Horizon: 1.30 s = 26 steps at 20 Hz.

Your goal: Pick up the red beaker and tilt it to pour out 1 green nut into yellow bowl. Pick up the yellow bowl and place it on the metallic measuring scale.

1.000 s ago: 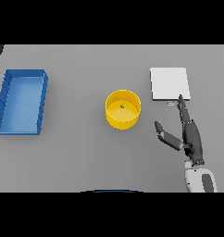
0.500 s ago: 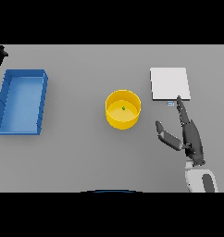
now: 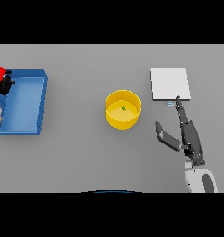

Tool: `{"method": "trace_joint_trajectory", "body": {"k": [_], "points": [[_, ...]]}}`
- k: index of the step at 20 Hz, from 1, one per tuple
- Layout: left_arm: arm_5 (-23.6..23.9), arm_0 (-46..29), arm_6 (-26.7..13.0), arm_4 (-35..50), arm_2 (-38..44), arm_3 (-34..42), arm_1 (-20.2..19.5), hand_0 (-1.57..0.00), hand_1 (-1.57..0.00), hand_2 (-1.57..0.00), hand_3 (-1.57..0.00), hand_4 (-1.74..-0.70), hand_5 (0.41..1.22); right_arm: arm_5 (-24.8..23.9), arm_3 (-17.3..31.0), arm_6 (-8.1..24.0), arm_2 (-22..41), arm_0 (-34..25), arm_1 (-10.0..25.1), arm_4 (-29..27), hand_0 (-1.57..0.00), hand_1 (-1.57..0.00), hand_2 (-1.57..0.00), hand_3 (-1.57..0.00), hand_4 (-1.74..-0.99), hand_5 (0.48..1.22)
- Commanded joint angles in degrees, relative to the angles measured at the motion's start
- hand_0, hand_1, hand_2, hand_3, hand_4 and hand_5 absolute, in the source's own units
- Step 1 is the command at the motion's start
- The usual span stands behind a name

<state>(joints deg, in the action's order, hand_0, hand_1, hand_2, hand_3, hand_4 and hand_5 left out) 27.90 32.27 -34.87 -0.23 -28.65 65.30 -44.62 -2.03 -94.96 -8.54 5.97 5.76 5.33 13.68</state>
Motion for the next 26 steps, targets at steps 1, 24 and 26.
{"method": "trace_joint_trajectory", "body": {"k": [1,24,26], "points": [[0.5,0.1,0.0,0.5,-0.8,-0.3,-0.1,-1.57,-1.57,-1.57,-1.55,-1.74,1.039,-0.2,-0.2,0.0,0.0,0.2,0.0,0.1,0.0,0.0,0.0,0.0,-1.203,0.663],[-12.0,-0.3,4.1,12.3,-4.1,6.3,-6.4,-0.03,-0.02,-0.02,-0.02,-0.78,0.685,2.7,-1.1,1.8,3.6,-3.2,3.1,5.1,0.0,0.0,0.0,0.0,-1.18,0.708],[-11.6,0.2,3.5,12.2,-4.4,6.4,-5.6,-0.02,-0.01,-0.01,-0.01,-0.78,0.7,5.0,0.0,2.7,4.8,-6.3,5.6,7.1,0.0,0.0,0.0,0.0,-1.221,0.709]]}}
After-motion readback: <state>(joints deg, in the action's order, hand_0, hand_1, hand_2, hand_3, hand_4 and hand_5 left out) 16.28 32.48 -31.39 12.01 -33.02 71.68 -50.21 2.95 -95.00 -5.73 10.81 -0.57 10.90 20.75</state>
